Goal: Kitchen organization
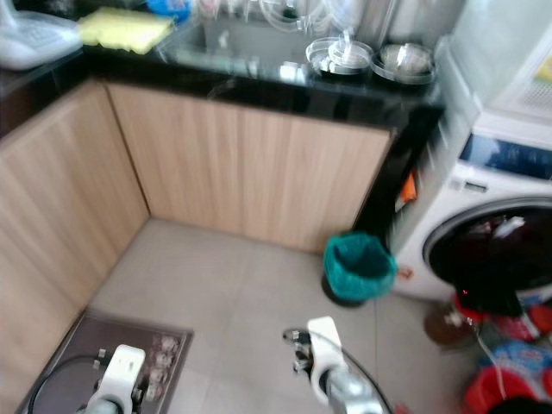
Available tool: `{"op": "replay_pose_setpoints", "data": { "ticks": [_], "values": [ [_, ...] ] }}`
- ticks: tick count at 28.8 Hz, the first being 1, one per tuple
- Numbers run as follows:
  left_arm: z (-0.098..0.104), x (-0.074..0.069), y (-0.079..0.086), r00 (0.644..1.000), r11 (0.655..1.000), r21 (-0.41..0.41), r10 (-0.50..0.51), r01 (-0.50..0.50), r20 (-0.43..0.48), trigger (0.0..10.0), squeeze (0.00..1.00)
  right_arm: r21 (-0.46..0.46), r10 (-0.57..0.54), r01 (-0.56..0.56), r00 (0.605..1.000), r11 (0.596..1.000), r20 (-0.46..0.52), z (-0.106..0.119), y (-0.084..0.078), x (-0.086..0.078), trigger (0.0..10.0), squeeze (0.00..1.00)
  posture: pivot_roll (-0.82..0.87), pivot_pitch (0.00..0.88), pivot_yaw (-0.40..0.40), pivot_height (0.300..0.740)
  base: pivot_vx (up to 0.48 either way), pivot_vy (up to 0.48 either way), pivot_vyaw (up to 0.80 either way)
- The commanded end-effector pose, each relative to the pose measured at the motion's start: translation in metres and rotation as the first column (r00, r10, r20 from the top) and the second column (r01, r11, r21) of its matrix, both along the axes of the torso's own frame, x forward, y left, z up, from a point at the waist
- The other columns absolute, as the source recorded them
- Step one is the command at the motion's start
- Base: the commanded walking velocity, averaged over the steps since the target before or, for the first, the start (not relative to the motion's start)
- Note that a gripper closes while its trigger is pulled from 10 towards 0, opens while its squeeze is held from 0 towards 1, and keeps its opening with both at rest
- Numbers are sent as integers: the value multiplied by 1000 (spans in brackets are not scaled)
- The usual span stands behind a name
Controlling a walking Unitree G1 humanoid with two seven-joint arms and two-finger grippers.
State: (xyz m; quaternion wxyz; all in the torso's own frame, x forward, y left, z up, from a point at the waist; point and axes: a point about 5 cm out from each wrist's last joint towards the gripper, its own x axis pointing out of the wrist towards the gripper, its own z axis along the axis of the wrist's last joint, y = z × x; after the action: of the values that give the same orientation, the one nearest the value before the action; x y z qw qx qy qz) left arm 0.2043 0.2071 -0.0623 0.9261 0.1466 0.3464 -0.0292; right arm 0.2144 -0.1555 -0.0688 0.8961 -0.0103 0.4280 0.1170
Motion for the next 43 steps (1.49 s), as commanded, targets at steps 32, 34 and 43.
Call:
{"op": "replay_pose_setpoints", "data": {
  "ticks": [32, 34, 43],
  "values": [
    [-9, -11, -11, 999, 999, -19, -28, 27, -46, 10000, 0, 10, -41, 41, 999, 999, -9, 0, -6, 0, 10000, 0, -5, 40, -60, 732, 358, 0, 0],
    [-9, -11, -11, 998, 999, -19, -28, 28, -47, 10000, 0, 10, -42, 42, 999, 999, -10, 0, -6, 0, 10000, 0, -5, 40, -60, 732, 360, 0, 0],
    [-9, -12, -11, 998, 999, -14, -31, 31, -46, 10000, 0, 6, -36, 36, 999, 999, -13, 0, -6, 0, 10000, 0, -2, 27, -57, 732, 358, 0, 0]
  ]
}}
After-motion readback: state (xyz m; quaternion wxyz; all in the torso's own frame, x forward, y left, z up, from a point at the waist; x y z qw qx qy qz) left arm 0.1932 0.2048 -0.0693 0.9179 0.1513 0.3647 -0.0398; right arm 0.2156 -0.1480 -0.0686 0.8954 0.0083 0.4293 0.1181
